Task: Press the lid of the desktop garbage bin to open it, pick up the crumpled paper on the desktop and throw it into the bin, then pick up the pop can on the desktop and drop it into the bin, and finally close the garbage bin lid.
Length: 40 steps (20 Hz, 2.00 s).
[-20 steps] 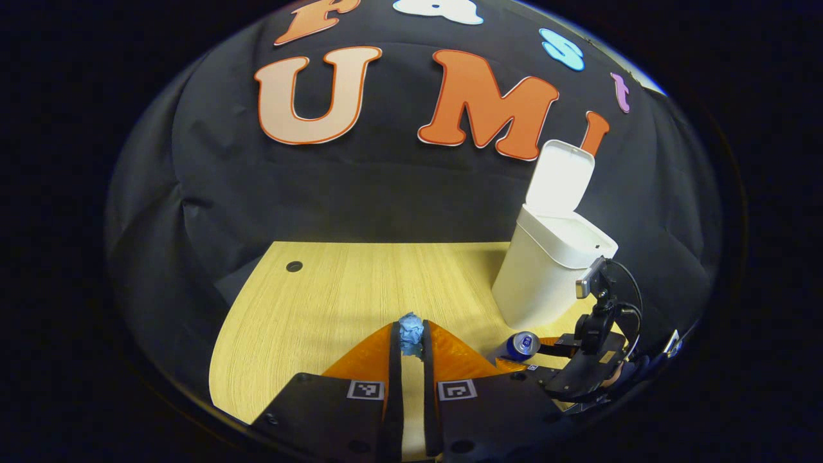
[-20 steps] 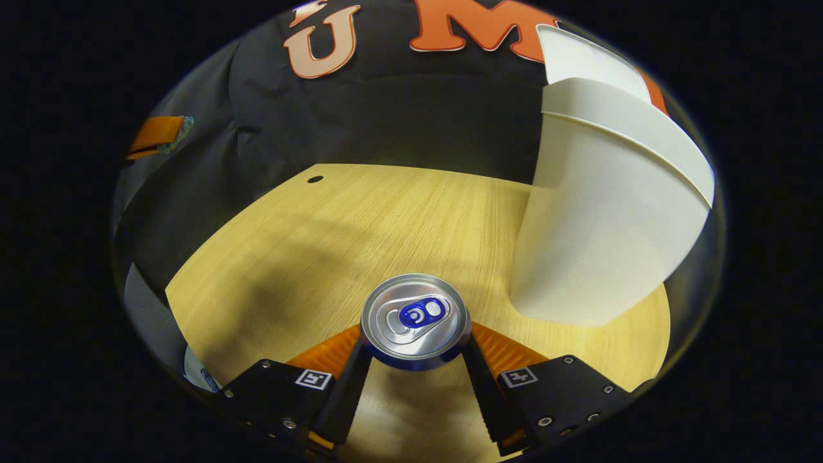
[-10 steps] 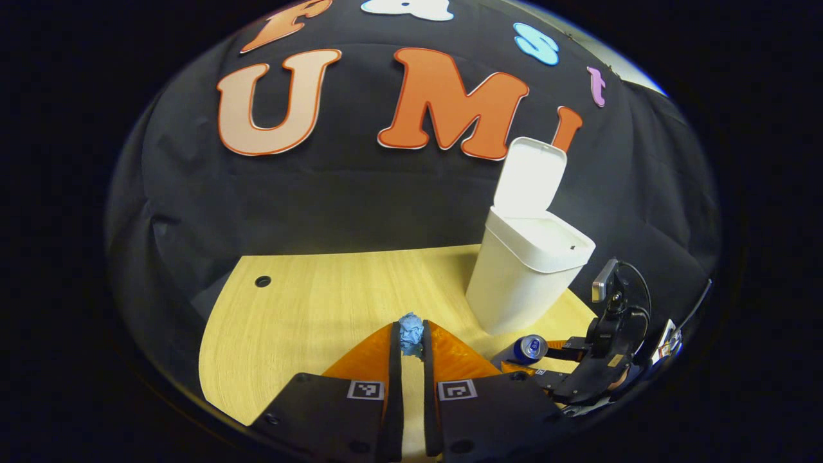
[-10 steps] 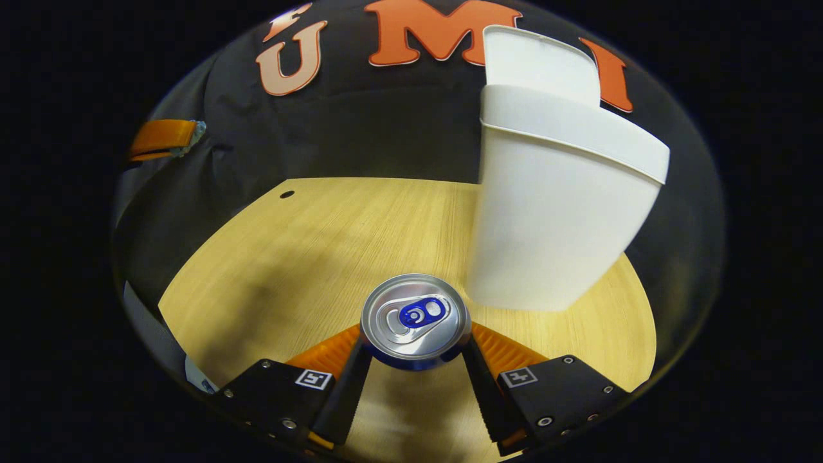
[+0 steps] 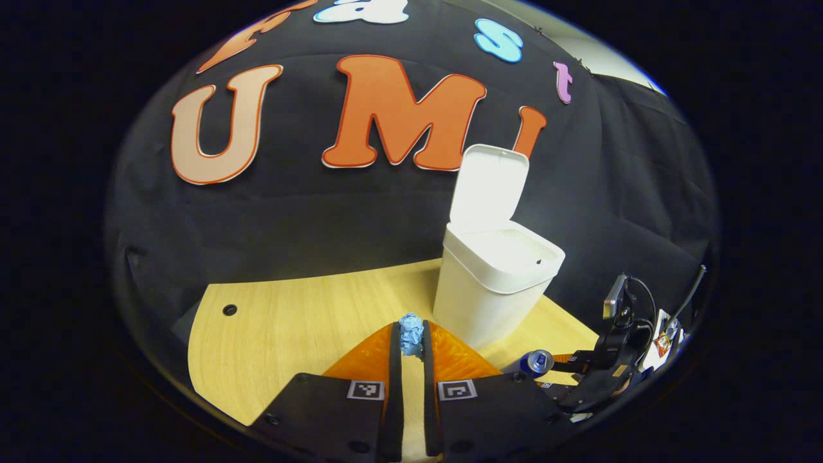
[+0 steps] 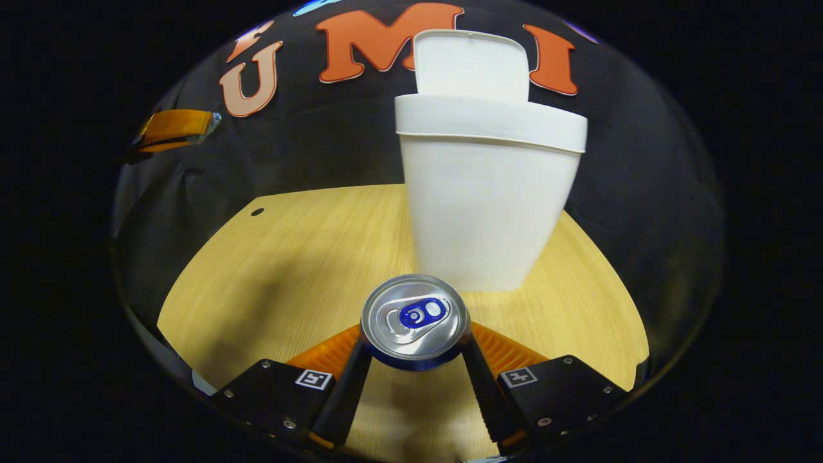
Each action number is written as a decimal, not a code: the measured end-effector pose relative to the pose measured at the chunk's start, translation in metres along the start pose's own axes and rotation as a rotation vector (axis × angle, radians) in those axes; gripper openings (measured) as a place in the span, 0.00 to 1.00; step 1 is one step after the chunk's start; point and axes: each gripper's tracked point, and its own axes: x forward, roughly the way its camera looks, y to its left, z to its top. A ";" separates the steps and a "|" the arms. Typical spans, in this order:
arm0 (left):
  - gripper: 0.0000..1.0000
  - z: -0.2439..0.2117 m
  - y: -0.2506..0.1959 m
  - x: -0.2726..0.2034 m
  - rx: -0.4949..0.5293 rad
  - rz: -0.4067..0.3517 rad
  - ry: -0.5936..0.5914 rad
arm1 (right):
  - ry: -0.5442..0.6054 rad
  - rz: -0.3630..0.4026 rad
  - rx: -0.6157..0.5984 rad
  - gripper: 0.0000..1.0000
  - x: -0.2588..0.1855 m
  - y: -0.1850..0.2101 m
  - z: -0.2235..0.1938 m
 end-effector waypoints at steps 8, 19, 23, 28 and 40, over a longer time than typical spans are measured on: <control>0.16 0.029 -0.055 0.036 0.066 -0.104 -0.041 | -0.003 -0.077 0.082 0.80 -0.021 -0.041 -0.017; 0.16 0.053 -0.114 0.099 0.141 -0.191 -0.087 | -0.011 -0.160 0.193 0.80 -0.035 -0.103 -0.028; 0.16 0.060 -0.129 0.129 0.151 -0.202 -0.097 | 0.000 -0.168 0.207 0.80 -0.033 -0.120 -0.029; 0.17 0.063 -0.143 0.166 0.135 -0.193 -0.101 | 0.015 -0.163 0.212 0.80 -0.023 -0.143 -0.027; 0.26 0.073 -0.162 0.206 0.139 -0.177 -0.129 | 0.016 -0.137 0.173 0.80 -0.002 -0.173 -0.010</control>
